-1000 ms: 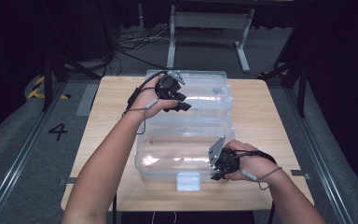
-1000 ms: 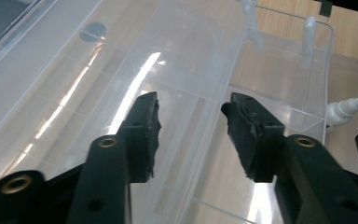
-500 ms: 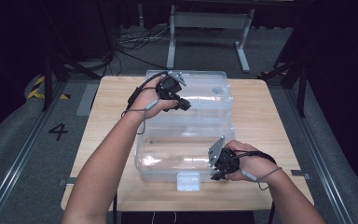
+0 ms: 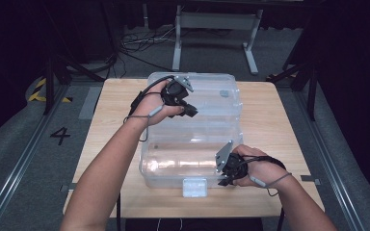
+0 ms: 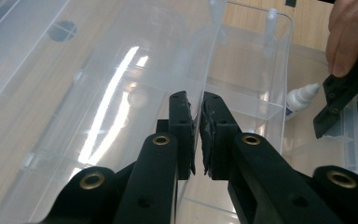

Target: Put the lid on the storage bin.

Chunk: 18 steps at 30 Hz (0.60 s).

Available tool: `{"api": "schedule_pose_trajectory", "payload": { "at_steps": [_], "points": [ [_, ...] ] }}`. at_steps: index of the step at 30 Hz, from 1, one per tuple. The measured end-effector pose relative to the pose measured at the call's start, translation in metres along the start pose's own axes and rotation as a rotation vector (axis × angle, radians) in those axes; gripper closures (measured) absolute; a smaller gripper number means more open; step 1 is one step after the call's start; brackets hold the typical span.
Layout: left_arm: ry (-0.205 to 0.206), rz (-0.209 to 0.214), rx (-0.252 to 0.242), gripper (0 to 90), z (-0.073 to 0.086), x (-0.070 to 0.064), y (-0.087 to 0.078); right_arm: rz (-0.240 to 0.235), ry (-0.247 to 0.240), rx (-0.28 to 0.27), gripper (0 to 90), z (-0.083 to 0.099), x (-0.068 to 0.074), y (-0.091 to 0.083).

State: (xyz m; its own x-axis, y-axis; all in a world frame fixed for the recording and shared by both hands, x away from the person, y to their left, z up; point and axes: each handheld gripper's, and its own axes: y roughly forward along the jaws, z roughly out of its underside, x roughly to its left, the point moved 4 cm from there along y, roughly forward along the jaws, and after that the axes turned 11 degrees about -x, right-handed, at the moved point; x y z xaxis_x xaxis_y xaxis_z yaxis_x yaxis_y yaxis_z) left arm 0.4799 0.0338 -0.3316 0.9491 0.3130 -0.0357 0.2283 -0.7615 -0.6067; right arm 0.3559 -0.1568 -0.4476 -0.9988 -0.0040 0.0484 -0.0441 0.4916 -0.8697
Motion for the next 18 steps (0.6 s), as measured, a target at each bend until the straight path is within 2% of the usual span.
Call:
{"api": "schedule_pose_trajectory", "payload": {
  "at_steps": [11, 18],
  "points": [
    [0.044, 0.014, 0.025, 84.7, -0.002, -0.018, -0.006, 0.004, 0.008, 0.004, 81.5, 0.001, 0.001, -0.001],
    [0.046, 0.028, 0.032, 85.1, -0.001, -0.026, -0.009, 0.007, -0.001, -0.004, 81.5, 0.002, 0.001, -0.002]
  ]
}}
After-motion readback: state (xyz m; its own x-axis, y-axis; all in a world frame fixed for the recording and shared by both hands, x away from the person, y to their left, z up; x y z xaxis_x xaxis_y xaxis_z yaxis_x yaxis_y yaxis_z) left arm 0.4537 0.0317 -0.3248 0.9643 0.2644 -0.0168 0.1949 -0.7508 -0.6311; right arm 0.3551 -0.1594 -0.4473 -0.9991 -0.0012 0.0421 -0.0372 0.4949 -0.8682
